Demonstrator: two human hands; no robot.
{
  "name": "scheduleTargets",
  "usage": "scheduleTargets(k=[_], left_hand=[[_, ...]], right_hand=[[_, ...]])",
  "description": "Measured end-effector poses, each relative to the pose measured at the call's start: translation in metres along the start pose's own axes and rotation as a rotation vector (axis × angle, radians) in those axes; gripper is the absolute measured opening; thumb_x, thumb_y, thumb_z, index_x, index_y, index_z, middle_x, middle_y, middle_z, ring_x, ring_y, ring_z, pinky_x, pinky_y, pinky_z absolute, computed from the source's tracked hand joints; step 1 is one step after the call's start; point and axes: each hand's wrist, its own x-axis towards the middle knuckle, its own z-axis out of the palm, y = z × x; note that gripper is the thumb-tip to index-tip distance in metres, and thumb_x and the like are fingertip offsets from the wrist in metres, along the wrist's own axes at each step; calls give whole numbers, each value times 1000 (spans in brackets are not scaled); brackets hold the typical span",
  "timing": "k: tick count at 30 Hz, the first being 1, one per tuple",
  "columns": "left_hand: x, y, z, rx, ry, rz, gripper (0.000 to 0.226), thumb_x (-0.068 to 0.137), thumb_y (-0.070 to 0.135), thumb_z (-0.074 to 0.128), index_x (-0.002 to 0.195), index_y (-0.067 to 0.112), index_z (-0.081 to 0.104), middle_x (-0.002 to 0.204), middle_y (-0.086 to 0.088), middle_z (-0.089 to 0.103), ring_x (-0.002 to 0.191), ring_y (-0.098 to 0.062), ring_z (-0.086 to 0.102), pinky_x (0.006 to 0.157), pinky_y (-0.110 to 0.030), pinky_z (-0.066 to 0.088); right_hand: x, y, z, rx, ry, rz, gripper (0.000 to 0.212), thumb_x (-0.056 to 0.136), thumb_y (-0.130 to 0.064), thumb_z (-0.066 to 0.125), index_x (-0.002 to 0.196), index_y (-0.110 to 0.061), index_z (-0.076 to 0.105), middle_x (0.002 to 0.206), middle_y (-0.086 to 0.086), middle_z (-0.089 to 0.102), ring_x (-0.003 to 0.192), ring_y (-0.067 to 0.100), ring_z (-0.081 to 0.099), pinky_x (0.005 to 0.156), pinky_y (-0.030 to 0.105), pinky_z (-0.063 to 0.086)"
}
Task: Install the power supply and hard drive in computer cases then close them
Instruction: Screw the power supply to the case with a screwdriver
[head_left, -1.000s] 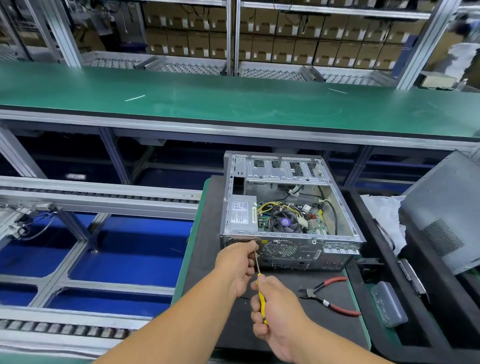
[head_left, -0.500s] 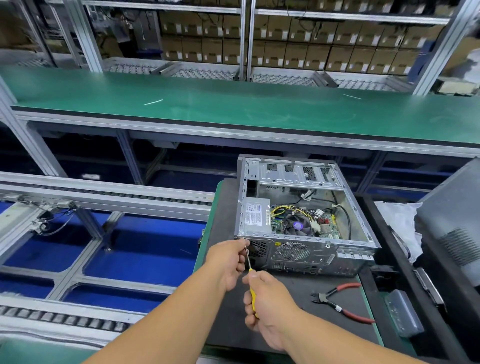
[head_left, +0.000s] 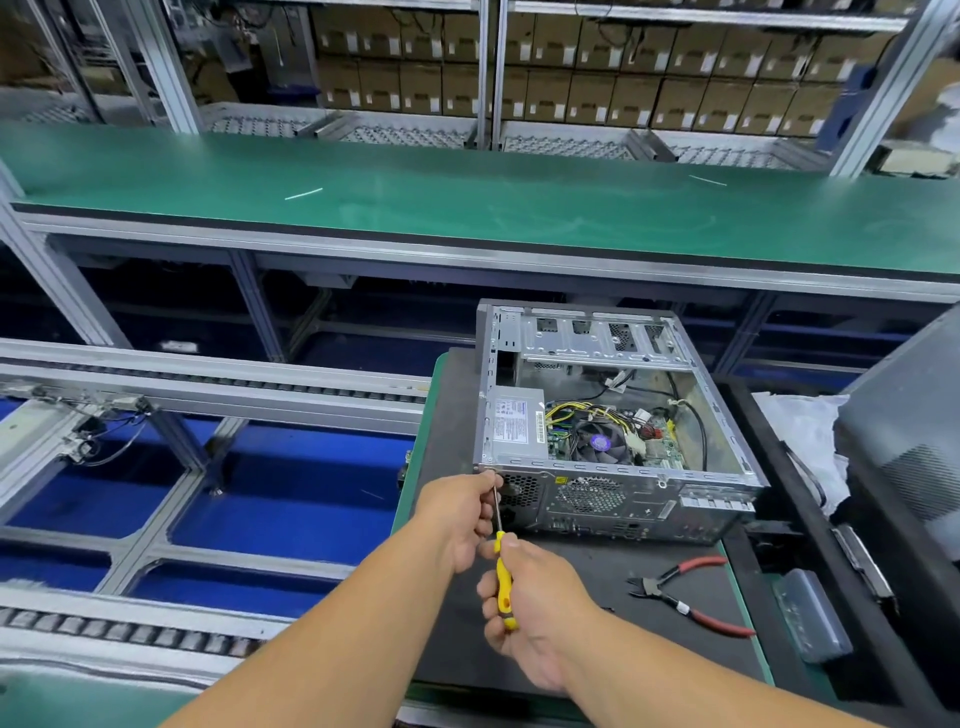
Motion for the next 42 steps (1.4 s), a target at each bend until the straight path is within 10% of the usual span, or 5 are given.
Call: scheduleTargets(k=[20,28,35,42], left_hand=[[-6,2,-7,-37,33,27,20,97,8,58,90,2,76,58,2,51,52,-10,34,50,-24,25],[-19,-34,-42,6,95,12,16,95,19,54,87,8,62,58,-2,45,42,-15,33,43,-24,27],[-62,-60,-53,112,47,-69,41,99,50,50,71,21,45,56,0,33,47,-15,23,46,-25,19],[-92,-71,-58,147,-216,-133,63,81,89,46,70,27,52,63,-2,32,54,-16,24,51,-28,19]], right_hand=[[4,1,10,114,-57,26,16,101,-29,65,97,-13,61,61,5,55,47,12,40,42,20,29],[10,8,11,148,-23,15,44,110,-34,44,104,-4,76,74,9,69,54,15,47,53,26,40],[20,-4,18,203,29,1,26,108,-32,48,103,-11,63,57,4,49,42,16,39,44,23,34],[37,-16,24,181,47,72,33,106,-30,55,90,-7,72,67,6,72,61,23,58,58,31,49]])
